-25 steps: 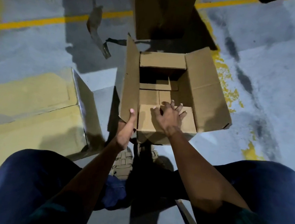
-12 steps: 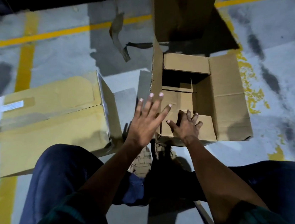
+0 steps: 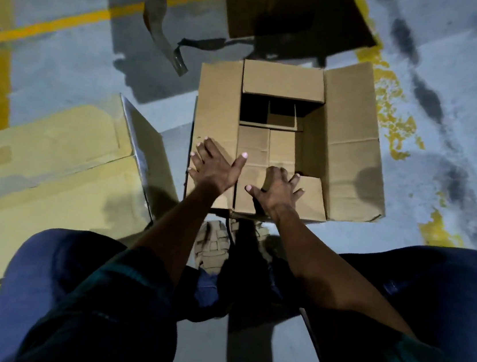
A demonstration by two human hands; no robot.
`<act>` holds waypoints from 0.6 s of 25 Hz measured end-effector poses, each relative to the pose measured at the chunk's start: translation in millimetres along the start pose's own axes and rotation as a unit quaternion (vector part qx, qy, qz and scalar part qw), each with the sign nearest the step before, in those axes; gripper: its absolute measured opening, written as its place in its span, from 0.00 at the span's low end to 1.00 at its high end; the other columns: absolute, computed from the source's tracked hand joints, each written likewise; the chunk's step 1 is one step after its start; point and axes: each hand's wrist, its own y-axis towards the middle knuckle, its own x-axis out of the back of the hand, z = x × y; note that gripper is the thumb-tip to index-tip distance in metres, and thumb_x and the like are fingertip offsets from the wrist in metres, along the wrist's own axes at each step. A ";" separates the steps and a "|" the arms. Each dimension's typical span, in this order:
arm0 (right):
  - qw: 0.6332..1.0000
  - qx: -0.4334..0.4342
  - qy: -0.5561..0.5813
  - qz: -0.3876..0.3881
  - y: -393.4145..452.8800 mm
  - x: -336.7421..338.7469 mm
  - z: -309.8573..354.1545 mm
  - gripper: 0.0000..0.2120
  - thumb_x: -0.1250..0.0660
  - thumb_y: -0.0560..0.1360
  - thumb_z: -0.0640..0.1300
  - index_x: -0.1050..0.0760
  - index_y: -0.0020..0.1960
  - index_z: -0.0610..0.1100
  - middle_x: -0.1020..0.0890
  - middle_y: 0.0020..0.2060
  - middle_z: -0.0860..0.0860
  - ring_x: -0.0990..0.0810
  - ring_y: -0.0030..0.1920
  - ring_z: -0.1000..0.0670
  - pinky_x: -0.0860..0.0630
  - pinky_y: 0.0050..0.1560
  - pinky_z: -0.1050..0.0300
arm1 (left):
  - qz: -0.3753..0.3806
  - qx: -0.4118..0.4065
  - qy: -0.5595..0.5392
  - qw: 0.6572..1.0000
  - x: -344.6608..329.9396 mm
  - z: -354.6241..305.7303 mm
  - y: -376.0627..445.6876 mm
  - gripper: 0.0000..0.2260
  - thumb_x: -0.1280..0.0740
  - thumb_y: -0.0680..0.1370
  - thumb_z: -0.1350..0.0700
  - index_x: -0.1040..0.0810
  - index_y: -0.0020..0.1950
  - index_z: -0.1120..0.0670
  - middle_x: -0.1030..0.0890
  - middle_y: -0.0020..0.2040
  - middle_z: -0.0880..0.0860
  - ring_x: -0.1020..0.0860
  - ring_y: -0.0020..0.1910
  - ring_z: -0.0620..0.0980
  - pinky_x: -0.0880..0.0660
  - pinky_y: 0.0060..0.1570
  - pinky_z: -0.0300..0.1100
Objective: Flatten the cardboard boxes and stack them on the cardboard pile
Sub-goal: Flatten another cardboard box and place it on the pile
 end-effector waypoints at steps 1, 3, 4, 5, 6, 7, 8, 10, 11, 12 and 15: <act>1.000 -0.004 0.002 0.003 1.5 -2.1 2.2 0.38 0.29 0.72 0.63 0.39 0.74 0.48 0.41 0.78 0.45 0.56 0.79 0.35 0.55 0.74 0.28 | 0.026 0.019 -0.020 0.999 -0.3 -0.4 10.5 0.53 0.48 0.72 0.23 0.65 0.79 0.59 0.61 0.80 0.63 0.58 0.78 0.67 0.52 0.74 0.65; 1.000 -0.018 -0.006 0.010 4.5 -5.8 8.0 0.39 0.29 0.72 0.63 0.40 0.74 0.47 0.40 0.77 0.43 0.56 0.79 0.34 0.56 0.74 0.28 | 0.040 0.031 0.012 0.999 0.4 -3.5 27.5 0.55 0.41 0.71 0.25 0.61 0.79 0.63 0.52 0.79 0.68 0.47 0.77 0.69 0.40 0.72 0.64; 1.000 -0.024 -0.014 0.013 6.4 -7.6 12.2 0.39 0.28 0.72 0.63 0.40 0.74 0.47 0.40 0.77 0.42 0.56 0.79 0.34 0.56 0.74 0.27 | 0.032 0.024 0.035 0.999 0.2 -3.6 34.4 0.53 0.38 0.73 0.29 0.56 0.78 0.66 0.44 0.77 0.69 0.38 0.74 0.68 0.32 0.68 0.60; 0.999 -0.028 -0.024 0.016 7.1 -8.4 17.4 0.39 0.28 0.72 0.63 0.40 0.74 0.47 0.40 0.77 0.42 0.57 0.79 0.33 0.57 0.73 0.27 | 0.021 0.005 0.055 0.998 0.2 -3.1 40.1 0.45 0.34 0.75 0.36 0.46 0.77 0.67 0.35 0.74 0.68 0.30 0.68 0.65 0.26 0.61 0.53; 0.999 -0.030 -0.033 0.019 7.6 -9.1 22.2 0.40 0.28 0.71 0.63 0.40 0.75 0.47 0.41 0.77 0.41 0.57 0.78 0.33 0.57 0.73 0.27 | 0.018 -0.023 0.058 0.998 1.3 -2.2 45.5 0.33 0.32 0.76 0.44 0.34 0.72 0.65 0.28 0.68 0.65 0.24 0.60 0.60 0.24 0.51 0.47; 0.998 -0.033 -0.040 0.027 8.7 -9.4 27.1 0.42 0.27 0.71 0.63 0.41 0.75 0.46 0.41 0.77 0.41 0.58 0.78 0.32 0.57 0.73 0.26 | 0.027 -0.036 0.031 0.999 3.8 -1.8 50.4 0.21 0.32 0.76 0.51 0.26 0.63 0.63 0.23 0.62 0.62 0.22 0.52 0.57 0.25 0.44 0.45; 0.998 -0.038 -0.044 0.038 9.8 -8.8 30.9 0.43 0.27 0.70 0.62 0.43 0.76 0.46 0.42 0.77 0.40 0.59 0.78 0.32 0.57 0.73 0.26 | 0.037 -0.037 -0.012 0.999 5.8 -0.5 55.0 0.14 0.32 0.76 0.55 0.24 0.58 0.62 0.21 0.58 0.60 0.23 0.48 0.55 0.26 0.40 0.45; 0.994 -0.046 -0.056 0.078 11.4 -5.3 36.3 0.48 0.25 0.69 0.61 0.46 0.78 0.48 0.46 0.79 0.40 0.60 0.78 0.31 0.57 0.73 0.26 | 0.059 -0.035 -0.064 0.996 5.5 4.2 58.6 0.13 0.33 0.76 0.57 0.24 0.58 0.62 0.21 0.54 0.59 0.22 0.48 0.55 0.21 0.40 0.46; 0.991 -0.047 -0.069 0.105 11.2 -1.9 38.5 0.50 0.23 0.68 0.61 0.48 0.79 0.50 0.48 0.79 0.40 0.62 0.78 0.31 0.58 0.73 0.26 | 0.065 -0.031 -0.076 0.994 5.8 5.4 57.3 0.13 0.33 0.77 0.57 0.25 0.59 0.62 0.21 0.53 0.58 0.21 0.48 0.56 0.19 0.43 0.49; 0.986 -0.046 -0.088 0.132 11.0 1.6 40.9 0.52 0.23 0.67 0.60 0.50 0.80 0.52 0.51 0.80 0.40 0.64 0.77 0.31 0.59 0.73 0.26 | 0.066 -0.026 -0.090 0.993 6.4 6.3 55.2 0.14 0.33 0.77 0.56 0.25 0.59 0.62 0.22 0.53 0.58 0.21 0.49 0.57 0.18 0.46 0.51; 0.968 -0.024 -0.170 0.180 7.8 16.1 53.1 0.57 0.21 0.66 0.59 0.56 0.81 0.55 0.59 0.80 0.42 0.68 0.76 0.30 0.61 0.73 0.26 | 0.045 -0.012 -0.137 0.989 13.2 10.9 49.4 0.13 0.32 0.77 0.57 0.25 0.58 0.62 0.22 0.51 0.58 0.21 0.48 0.58 0.18 0.46 0.54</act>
